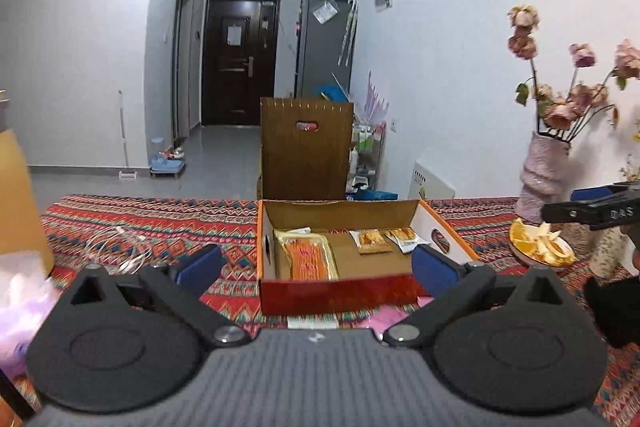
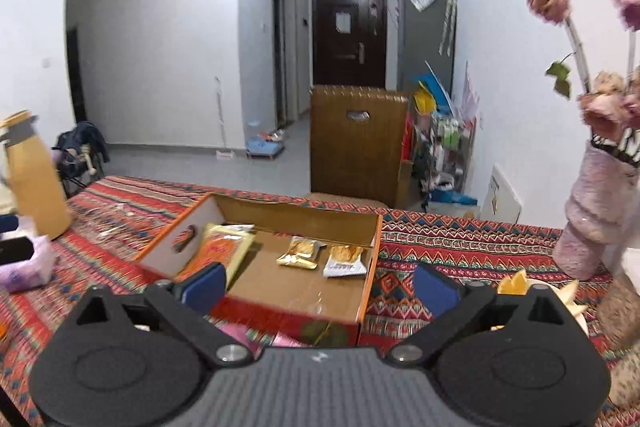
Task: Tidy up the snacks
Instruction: 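Move both tools back over the remaining snack pile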
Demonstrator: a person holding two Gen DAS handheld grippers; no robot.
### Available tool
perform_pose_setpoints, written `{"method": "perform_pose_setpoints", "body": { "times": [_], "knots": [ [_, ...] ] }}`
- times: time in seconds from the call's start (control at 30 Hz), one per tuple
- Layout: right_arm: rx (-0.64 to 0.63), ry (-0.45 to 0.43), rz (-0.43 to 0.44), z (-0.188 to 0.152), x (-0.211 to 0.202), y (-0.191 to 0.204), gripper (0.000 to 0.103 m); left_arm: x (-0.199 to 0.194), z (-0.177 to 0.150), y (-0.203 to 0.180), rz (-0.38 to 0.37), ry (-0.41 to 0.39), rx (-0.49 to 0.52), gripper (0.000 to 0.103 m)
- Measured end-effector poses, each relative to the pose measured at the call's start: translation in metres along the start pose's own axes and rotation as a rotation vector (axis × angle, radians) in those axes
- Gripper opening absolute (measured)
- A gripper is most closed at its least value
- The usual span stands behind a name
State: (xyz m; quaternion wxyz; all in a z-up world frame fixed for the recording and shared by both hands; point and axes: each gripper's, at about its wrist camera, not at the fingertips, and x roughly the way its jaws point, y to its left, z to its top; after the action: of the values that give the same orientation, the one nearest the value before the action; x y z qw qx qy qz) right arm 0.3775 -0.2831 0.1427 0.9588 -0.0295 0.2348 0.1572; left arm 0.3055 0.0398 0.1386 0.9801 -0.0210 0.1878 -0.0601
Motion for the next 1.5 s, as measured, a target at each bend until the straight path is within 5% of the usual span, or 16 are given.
{"method": "perform_pose_setpoints", "body": {
  "times": [0.47, 0.83, 1.1, 1.5],
  "knots": [
    [-0.031, -0.105, 0.092, -0.143, -0.147, 0.047, 0.103, -0.141, -0.116, -0.034, 0.039, -0.055, -0.034, 0.103],
    [0.088, -0.016, 0.085, -0.263, -0.169, 0.075, 0.103, -0.152, -0.190, -0.039, 0.087, 0.095, -0.101, 0.103],
    [0.120, -0.001, 0.073, -0.280, -0.168, 0.064, 0.103, -0.130, -0.204, -0.043, 0.085, 0.177, -0.104, 0.103],
    [0.140, 0.004, 0.053, -0.251, -0.126, 0.053, 0.103, -0.065, -0.166, -0.061, -0.004, 0.202, -0.035, 0.101]
  ]
}}
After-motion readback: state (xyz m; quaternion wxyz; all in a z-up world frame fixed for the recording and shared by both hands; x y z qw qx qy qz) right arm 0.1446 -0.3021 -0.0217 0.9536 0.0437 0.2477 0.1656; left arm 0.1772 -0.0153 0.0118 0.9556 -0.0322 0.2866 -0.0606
